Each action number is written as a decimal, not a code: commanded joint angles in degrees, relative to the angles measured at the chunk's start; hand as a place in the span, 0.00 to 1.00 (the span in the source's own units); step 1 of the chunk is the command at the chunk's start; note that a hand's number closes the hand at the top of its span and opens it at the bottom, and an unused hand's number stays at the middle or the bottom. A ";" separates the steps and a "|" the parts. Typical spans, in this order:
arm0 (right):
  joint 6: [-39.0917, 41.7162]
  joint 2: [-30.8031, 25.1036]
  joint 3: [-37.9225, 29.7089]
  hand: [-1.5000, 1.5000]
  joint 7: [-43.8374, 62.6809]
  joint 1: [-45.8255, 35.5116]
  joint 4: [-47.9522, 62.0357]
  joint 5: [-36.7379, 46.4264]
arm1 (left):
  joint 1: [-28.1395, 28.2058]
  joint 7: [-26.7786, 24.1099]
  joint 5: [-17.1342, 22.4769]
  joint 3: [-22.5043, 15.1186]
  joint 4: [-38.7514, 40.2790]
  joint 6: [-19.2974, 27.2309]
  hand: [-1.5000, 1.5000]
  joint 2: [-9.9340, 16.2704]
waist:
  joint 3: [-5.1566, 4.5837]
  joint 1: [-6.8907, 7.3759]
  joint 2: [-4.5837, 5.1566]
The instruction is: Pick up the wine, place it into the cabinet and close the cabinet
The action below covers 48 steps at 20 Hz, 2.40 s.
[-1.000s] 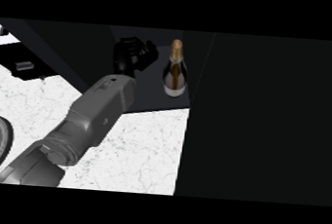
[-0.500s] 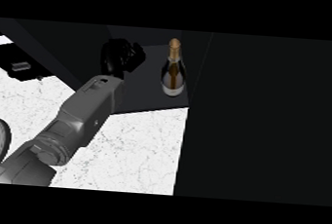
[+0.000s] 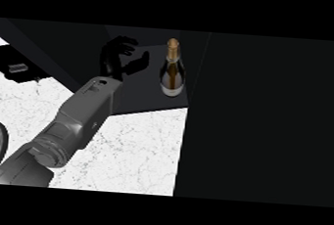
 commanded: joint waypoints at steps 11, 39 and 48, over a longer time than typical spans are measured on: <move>0.24 0.33 0.61 0.00 0.14 0.13 -0.56 -0.84 | 0.43 0.49 -0.92 -0.68 1.00 -3.79 0.00 4.24 | -0.14 1.09 0.11; -4.96 -1.75 0.48 0.00 5.13 2.24 -3.79 3.99 | 1.81 -3.49 1.61 3.59 -19.44 -37.25 0.00 -0.30 | 0.11 10.70 -4.43; -6.16 -2.96 0.80 0.00 5.99 2.54 -5.34 3.75 | 12.62 5.07 -2.48 -3.76 -44.95 -28.24 0.00 -5.20 | 0.12 11.99 -5.02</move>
